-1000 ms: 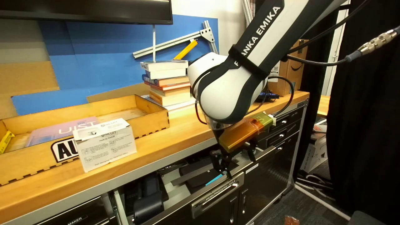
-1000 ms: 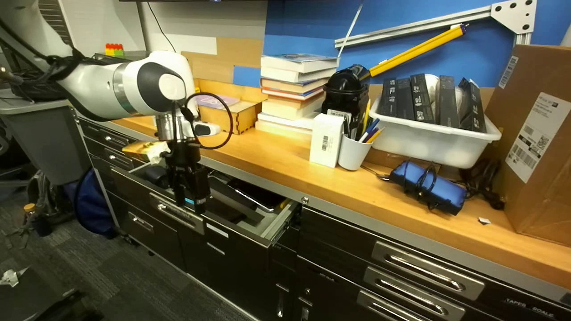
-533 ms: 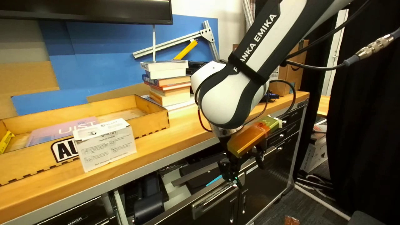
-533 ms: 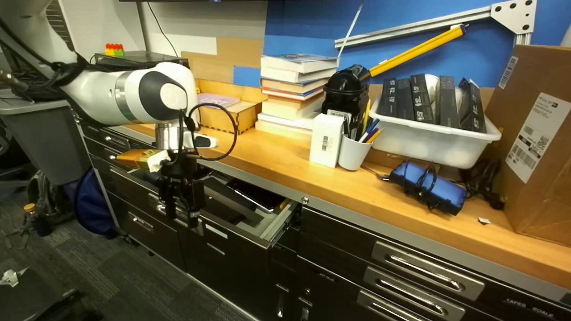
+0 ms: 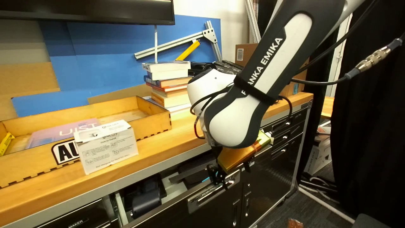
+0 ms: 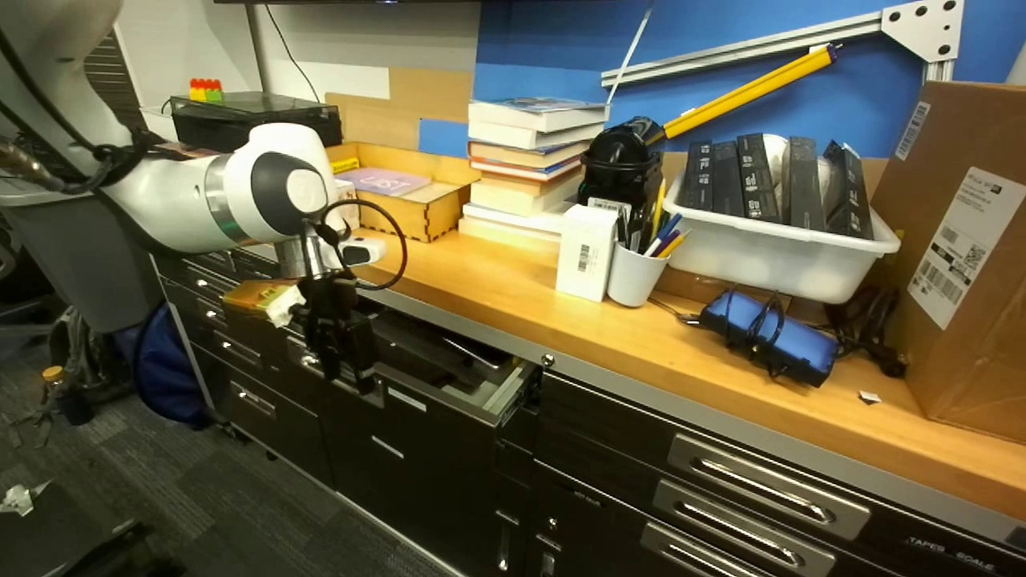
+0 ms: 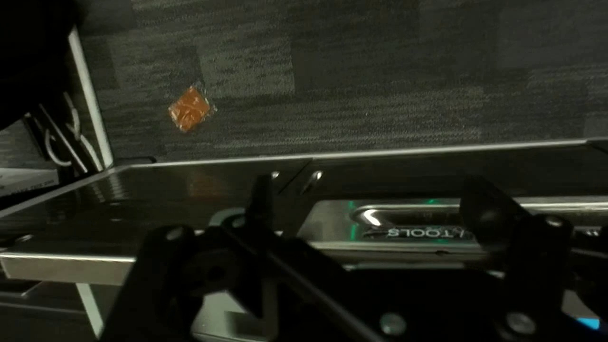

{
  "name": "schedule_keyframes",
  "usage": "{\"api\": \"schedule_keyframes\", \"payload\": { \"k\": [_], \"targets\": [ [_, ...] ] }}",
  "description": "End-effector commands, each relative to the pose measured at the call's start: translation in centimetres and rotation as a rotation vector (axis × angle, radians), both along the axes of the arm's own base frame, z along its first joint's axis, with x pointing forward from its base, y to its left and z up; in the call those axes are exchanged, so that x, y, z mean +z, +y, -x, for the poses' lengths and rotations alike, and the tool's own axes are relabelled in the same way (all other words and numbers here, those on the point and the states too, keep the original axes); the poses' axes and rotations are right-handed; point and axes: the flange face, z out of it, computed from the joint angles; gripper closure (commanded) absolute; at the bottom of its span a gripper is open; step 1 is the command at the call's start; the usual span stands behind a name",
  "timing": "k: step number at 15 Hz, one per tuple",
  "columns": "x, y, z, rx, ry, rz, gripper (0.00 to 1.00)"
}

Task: Pick up the blue object on top of the counter and put it in the open drawer and close it

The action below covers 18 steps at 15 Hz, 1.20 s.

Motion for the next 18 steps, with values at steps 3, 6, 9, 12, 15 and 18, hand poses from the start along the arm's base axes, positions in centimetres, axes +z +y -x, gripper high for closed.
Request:
{"api": "schedule_keyframes", "payload": {
  "k": [3, 6, 9, 12, 15, 18],
  "targets": [
    [-0.1, 3.7, -3.0, 0.005, -0.215, 0.037, 0.00],
    [0.0, 5.5, -4.4, 0.000, -0.287, 0.045, 0.00],
    [-0.1, 7.8, -5.6, 0.003, -0.350, 0.047, 0.00],
    [-0.3, 9.9, -6.7, 0.009, -0.399, 0.051, 0.00],
    [0.0, 11.5, -7.7, 0.009, -0.447, 0.048, 0.00],
    [-0.1, 11.5, -7.8, 0.003, -0.465, 0.061, 0.00]
  ]
}}
